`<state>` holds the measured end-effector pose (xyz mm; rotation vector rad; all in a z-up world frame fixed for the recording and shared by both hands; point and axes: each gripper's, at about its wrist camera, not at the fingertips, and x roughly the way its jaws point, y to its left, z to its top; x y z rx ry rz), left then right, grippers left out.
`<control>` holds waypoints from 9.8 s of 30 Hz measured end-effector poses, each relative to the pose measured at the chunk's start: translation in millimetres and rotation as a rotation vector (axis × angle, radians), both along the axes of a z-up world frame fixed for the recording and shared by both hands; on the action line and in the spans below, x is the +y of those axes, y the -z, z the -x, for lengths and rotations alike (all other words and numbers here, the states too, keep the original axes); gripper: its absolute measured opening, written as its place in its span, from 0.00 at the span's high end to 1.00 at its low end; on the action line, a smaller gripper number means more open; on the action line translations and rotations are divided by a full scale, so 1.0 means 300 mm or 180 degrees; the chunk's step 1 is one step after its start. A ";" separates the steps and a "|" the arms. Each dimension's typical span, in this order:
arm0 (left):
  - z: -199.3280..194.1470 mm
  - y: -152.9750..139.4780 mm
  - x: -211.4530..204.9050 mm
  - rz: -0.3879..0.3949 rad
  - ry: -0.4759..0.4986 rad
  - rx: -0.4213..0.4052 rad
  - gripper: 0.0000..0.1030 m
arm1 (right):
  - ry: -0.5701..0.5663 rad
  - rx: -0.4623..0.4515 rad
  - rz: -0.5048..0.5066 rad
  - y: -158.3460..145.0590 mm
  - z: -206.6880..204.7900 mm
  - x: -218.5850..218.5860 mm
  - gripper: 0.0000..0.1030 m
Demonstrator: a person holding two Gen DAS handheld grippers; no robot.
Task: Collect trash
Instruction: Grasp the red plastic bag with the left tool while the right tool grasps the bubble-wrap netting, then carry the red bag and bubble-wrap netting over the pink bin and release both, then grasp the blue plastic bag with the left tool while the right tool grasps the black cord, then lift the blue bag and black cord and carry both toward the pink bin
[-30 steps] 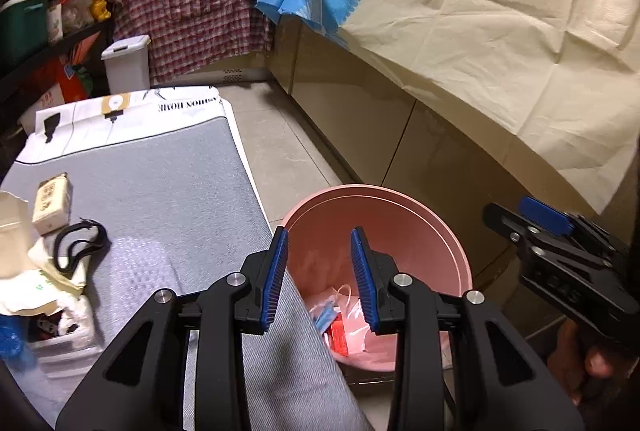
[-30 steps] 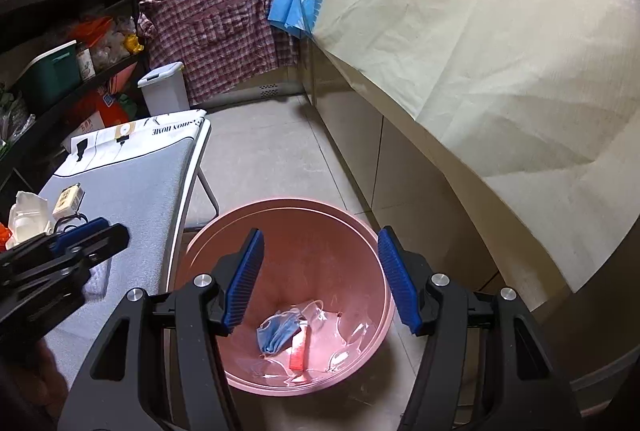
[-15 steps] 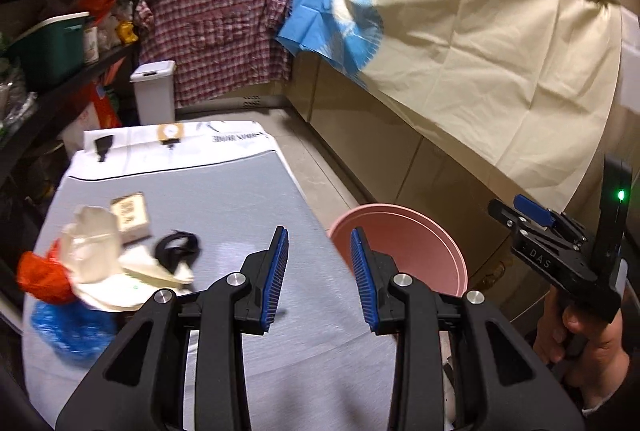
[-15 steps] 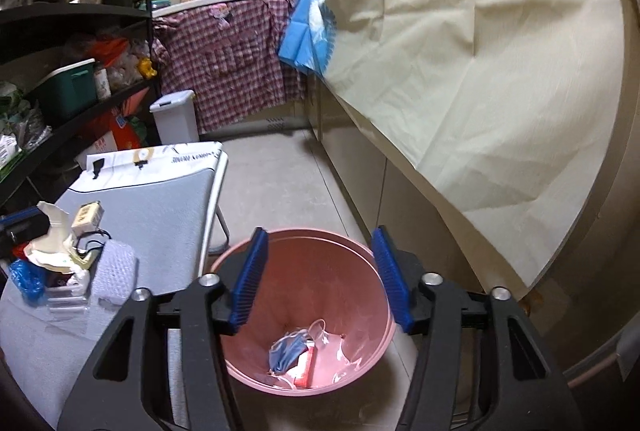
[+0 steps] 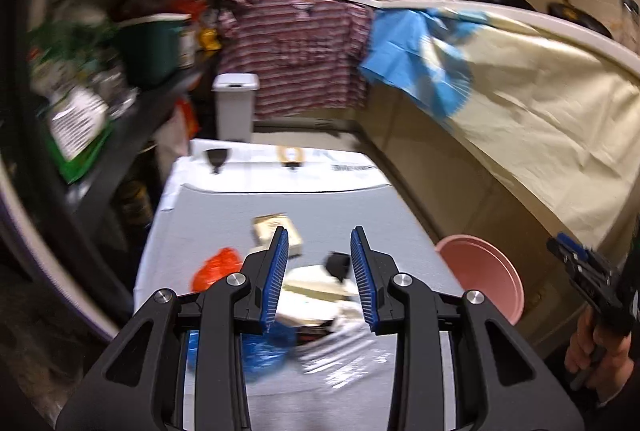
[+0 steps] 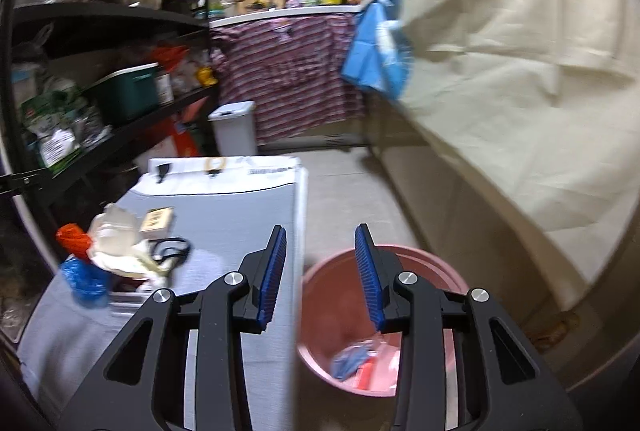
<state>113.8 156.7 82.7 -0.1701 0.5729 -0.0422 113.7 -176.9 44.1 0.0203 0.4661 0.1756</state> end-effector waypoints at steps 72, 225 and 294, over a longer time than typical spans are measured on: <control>0.088 0.082 -0.027 -0.0170 -0.0468 -0.0117 0.84 | -0.0526 0.0253 0.0203 0.085 -0.017 0.229 0.88; 0.067 0.049 -0.317 -0.0141 0.0394 0.0030 0.63 | 0.0352 0.0007 -0.0019 0.005 -0.020 -0.218 0.64; 0.053 0.330 0.180 0.0132 -0.1134 0.0510 1.00 | -0.1239 0.0689 -0.0335 0.199 -0.326 0.568 0.98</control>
